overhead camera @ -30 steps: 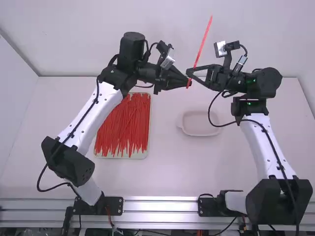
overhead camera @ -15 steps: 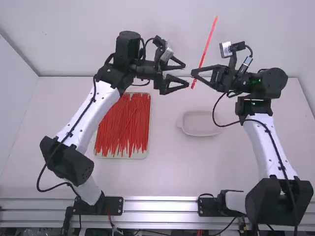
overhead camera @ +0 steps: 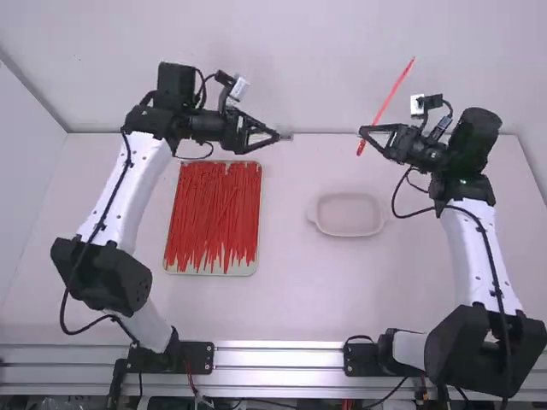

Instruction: Fasten the cable tie

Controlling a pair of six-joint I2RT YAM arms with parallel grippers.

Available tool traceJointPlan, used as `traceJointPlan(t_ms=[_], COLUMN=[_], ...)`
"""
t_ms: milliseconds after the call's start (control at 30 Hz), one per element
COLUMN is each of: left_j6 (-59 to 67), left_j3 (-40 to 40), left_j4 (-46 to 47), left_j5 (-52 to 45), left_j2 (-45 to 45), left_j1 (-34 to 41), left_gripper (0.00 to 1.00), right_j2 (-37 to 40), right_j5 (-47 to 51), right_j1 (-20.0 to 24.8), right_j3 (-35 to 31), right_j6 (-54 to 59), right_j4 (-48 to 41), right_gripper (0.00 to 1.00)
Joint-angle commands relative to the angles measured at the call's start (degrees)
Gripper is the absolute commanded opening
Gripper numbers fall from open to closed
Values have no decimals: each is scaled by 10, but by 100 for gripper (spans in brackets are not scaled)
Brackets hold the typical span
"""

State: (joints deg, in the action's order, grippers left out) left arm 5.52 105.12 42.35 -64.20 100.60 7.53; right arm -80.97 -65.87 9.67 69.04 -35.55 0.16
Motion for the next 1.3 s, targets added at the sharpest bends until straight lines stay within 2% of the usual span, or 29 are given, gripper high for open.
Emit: traceJointPlan(t_ms=[0, 100, 200, 433, 633, 833, 1267], left_j6=[46, 55, 55, 61, 55, 6, 2], left_j3=[11, 11, 11, 3, -52, -119, -125], left_j4=[23, 46, 60, 99, 72, 3, -11], left_j5=[-3, 2, 14, 80, 94, 113, 114], left_j2=[-9, -9, -9, -9, -9, -9, -9], left_j1=[7, 7, 7, 4, 4, -17, -31], left_gripper=[99, 99, 99, 99, 99, 99, 99], right_j2=[7, 7, 7, -23, -66, -121, -224], right_j5=[119, 206, 331, 473, 482, 508, 543], right_j1=[0, -4, -24, -95, -122, -139, -178], right_j3=[14, 14, 14, 14, 14, 14, 13], right_j6=[128, 169, 208, 245, 252, 255, 255], right_j4=[-42, -103, -163, -237, -252, -262, -249], right_gripper=[0, 0, 0, 0, 0, 0, 0])
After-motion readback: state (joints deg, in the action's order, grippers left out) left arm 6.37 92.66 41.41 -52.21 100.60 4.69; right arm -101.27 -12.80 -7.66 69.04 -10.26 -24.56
